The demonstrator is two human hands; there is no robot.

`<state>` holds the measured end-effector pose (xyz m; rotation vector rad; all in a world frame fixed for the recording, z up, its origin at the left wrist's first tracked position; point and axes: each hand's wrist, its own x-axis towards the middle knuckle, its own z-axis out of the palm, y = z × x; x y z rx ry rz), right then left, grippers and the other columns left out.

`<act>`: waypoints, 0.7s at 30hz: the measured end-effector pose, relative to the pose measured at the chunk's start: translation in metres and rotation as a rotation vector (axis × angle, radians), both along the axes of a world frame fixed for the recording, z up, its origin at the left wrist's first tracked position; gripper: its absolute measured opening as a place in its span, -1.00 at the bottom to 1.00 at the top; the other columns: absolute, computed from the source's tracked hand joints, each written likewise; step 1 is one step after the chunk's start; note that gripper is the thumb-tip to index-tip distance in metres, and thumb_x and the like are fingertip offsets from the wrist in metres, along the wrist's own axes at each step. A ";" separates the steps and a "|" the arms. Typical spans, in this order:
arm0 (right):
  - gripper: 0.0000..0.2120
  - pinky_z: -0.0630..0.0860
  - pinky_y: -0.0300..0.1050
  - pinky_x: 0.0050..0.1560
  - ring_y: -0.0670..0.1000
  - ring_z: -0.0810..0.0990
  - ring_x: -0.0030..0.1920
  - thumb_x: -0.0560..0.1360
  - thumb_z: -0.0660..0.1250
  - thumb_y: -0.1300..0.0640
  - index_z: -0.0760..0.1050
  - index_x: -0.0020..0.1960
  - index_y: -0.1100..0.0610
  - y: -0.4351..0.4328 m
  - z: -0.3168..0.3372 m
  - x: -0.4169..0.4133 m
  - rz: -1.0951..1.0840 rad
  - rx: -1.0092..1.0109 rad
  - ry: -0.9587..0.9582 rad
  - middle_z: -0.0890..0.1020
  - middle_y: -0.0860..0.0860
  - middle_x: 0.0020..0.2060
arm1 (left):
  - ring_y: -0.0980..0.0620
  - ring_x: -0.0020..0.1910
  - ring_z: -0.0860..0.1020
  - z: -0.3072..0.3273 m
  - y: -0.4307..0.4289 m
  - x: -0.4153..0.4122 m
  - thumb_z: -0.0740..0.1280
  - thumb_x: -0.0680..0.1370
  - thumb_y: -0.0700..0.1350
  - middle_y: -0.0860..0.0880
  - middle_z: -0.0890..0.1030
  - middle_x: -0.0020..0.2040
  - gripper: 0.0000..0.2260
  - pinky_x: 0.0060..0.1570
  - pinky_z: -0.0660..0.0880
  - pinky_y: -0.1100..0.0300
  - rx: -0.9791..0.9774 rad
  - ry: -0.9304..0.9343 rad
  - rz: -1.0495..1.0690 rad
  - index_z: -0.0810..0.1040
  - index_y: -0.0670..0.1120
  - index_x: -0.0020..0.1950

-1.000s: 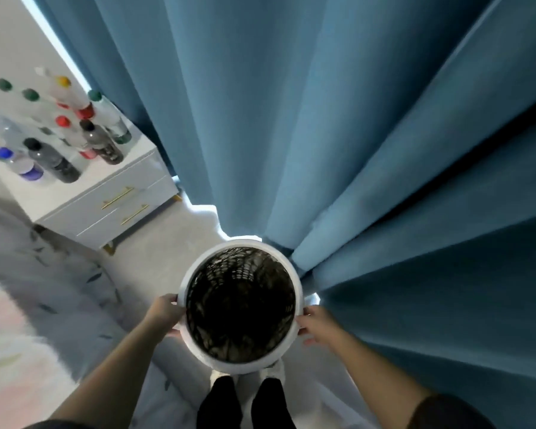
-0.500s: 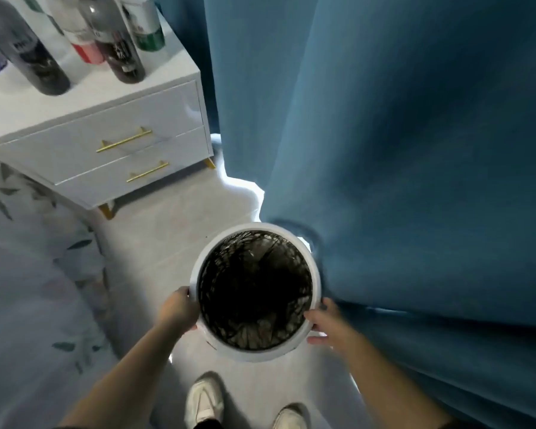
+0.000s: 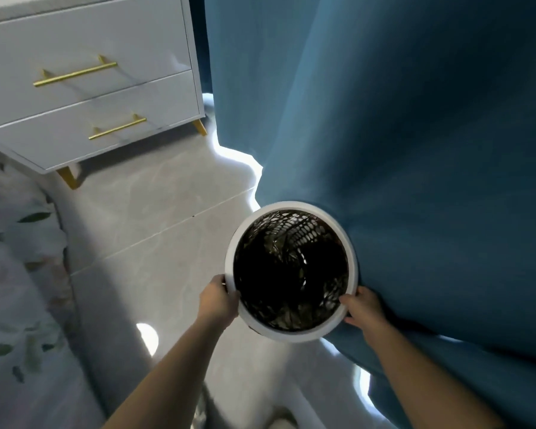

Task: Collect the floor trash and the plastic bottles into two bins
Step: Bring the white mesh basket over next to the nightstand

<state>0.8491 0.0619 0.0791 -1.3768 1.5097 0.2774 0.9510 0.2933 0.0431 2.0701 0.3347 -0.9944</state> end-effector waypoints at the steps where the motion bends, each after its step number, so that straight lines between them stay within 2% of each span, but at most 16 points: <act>1: -0.80 0.54 0.01 -0.14 0.10 0.53 -0.16 0.49 0.27 0.40 0.47 0.10 0.26 -0.005 -0.004 -0.003 0.005 -0.023 0.009 0.56 0.18 -0.03 | -0.20 -0.06 0.60 -0.001 -0.005 -0.003 0.26 0.51 -0.12 -0.14 0.60 -0.04 -0.81 -0.12 0.61 -0.09 -0.002 0.000 -0.008 0.49 -0.12 0.10; 3: -0.81 0.56 0.16 0.05 0.17 0.56 -0.06 0.46 0.30 0.37 0.48 0.06 0.24 -0.012 -0.007 -0.010 0.024 -0.072 0.033 0.59 0.20 -0.02 | -0.20 -0.07 0.60 -0.002 -0.017 -0.011 0.23 0.53 -0.11 -0.13 0.60 -0.04 -0.82 -0.09 0.61 -0.07 0.011 0.020 -0.030 0.48 -0.13 0.09; 5: -0.77 0.53 0.25 0.13 0.23 0.59 0.02 0.43 0.31 0.37 0.51 0.08 0.27 -0.020 -0.007 -0.017 0.031 -0.112 0.044 0.60 0.19 -0.04 | -0.20 -0.09 0.60 -0.002 -0.029 -0.020 0.18 0.55 -0.11 -0.15 0.61 -0.05 -0.83 -0.08 0.59 -0.03 0.025 0.010 -0.088 0.47 -0.16 0.05; 9: -0.71 0.51 0.23 0.17 0.22 0.57 0.06 0.42 0.32 0.38 0.50 0.14 0.29 -0.031 -0.001 -0.030 0.013 -0.143 0.050 0.58 0.15 -0.08 | -0.21 -0.03 0.56 -0.005 -0.049 -0.040 0.17 0.55 -0.17 -0.18 0.60 -0.03 -0.81 -0.19 0.42 0.12 0.063 -0.009 -0.217 0.45 -0.20 0.10; 11: -0.72 0.51 0.22 0.18 0.22 0.57 0.06 0.43 0.31 0.40 0.50 0.13 0.27 -0.034 0.000 -0.038 0.021 -0.126 0.059 0.58 0.14 -0.09 | -0.21 -0.09 0.59 -0.005 -0.051 -0.049 0.16 0.54 -0.14 -0.18 0.61 -0.07 -0.81 -0.18 0.49 0.09 0.043 0.004 -0.195 0.45 -0.18 0.07; 13: -0.81 0.53 0.20 0.16 0.20 0.58 0.03 0.42 0.32 0.37 0.50 0.00 0.19 -0.035 -0.001 -0.045 0.084 -0.096 0.074 0.60 0.11 -0.14 | -0.21 -0.14 0.61 -0.005 -0.047 -0.053 0.16 0.53 -0.09 -0.18 0.62 -0.10 -0.82 -0.11 0.57 -0.02 0.032 -0.003 -0.149 0.44 -0.16 0.02; 15: -0.87 0.56 0.18 0.11 0.16 0.60 -0.03 0.39 0.34 0.30 0.51 -0.13 0.11 -0.033 -0.007 -0.051 0.179 -0.076 0.083 0.64 0.10 -0.14 | -0.22 -0.14 0.61 -0.004 -0.036 -0.050 0.21 0.50 -0.09 -0.19 0.62 -0.10 -0.84 -0.09 0.58 -0.06 0.067 -0.003 -0.121 0.43 -0.15 0.00; 16: -0.87 0.57 0.16 0.09 0.13 0.61 -0.06 0.36 0.34 0.24 0.52 -0.13 0.07 -0.030 -0.010 -0.053 0.222 -0.058 0.085 0.65 0.09 -0.13 | -0.23 -0.12 0.60 -0.003 -0.028 -0.047 0.24 0.49 -0.11 -0.20 0.61 -0.09 -0.84 -0.09 0.58 -0.05 0.094 0.006 -0.108 0.43 -0.15 0.01; 19: -0.65 0.55 0.03 -0.03 0.07 0.57 -0.16 0.21 0.30 0.07 0.53 -0.01 0.07 -0.013 -0.018 -0.057 0.341 0.001 0.095 0.62 0.05 -0.20 | -0.23 -0.10 0.60 0.006 -0.001 -0.036 0.28 0.48 -0.17 -0.21 0.58 -0.03 -0.81 -0.08 0.60 -0.09 0.157 0.066 -0.045 0.44 -0.15 0.07; 20: -0.66 0.52 0.00 -0.11 0.08 0.55 -0.21 0.20 0.29 0.06 0.52 -0.05 0.11 -0.005 -0.018 -0.058 0.377 0.020 0.106 0.59 0.07 -0.26 | -0.22 -0.11 0.59 0.009 0.008 -0.035 0.27 0.48 -0.20 -0.20 0.56 -0.02 -0.79 -0.09 0.61 -0.08 0.175 0.098 -0.030 0.44 -0.16 0.11; 21: -0.77 0.48 -0.02 -0.17 0.09 0.53 -0.25 0.23 0.30 0.09 0.50 -0.13 0.14 0.005 -0.013 -0.060 0.397 0.031 0.123 0.56 0.08 -0.32 | -0.20 -0.12 0.59 0.012 0.015 -0.036 0.26 0.49 -0.22 -0.18 0.55 -0.03 -0.76 -0.10 0.62 -0.05 0.186 0.124 -0.024 0.44 -0.15 0.15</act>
